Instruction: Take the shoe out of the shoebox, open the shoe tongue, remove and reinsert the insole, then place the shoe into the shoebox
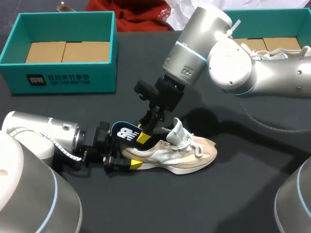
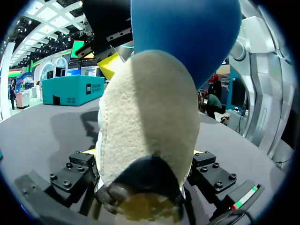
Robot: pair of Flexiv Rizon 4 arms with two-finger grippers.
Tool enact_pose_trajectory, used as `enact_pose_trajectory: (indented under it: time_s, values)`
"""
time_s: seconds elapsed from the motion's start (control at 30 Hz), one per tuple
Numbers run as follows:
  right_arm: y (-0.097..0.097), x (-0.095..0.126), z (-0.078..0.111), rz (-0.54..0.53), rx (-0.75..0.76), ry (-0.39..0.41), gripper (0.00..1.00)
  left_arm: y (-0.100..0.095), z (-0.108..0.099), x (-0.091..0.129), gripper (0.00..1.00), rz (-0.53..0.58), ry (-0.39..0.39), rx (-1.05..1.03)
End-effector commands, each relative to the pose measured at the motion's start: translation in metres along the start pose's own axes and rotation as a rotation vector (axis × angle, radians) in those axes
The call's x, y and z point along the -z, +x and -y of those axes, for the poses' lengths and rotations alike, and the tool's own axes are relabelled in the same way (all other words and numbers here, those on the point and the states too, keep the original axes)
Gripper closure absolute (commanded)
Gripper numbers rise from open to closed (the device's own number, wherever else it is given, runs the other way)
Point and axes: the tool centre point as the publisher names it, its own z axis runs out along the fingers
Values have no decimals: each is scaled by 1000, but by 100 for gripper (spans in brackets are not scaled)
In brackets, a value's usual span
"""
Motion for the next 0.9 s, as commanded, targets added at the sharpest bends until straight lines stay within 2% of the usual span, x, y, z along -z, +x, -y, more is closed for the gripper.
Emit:
enact_pose_trajectory:
  time_s: [0.03, 0.23, 0.33, 0.37, 0.43, 0.73, 0.9]
  values:
    - [0, -8, -4, 3, -4, -4, 53, 0, -4, 1, 100, 1, -1, 0]
    - [0, -17, -7, -1, -23, -16, 56, 0, -4, 1, 100, 1, -1, 0]
    - [1, -19, -8, 5, -31, -22, 70, 0, -4, 1, 100, 1, -1, 0]
    - [1, -19, -8, 8, -33, -25, 84, 0, -4, 1, 100, 1, -1, 0]
    - [2, -20, -9, 13, -35, -28, 100, 0, -4, 1, 100, 1, -1, 0]
    - [10, -16, -28, 50, 10, -53, 100, 0, -4, 1, 100, 1, -1, 0]
    - [19, -8, -53, 68, 69, -77, 100, 0, -4, 1, 100, 1, -1, 0]
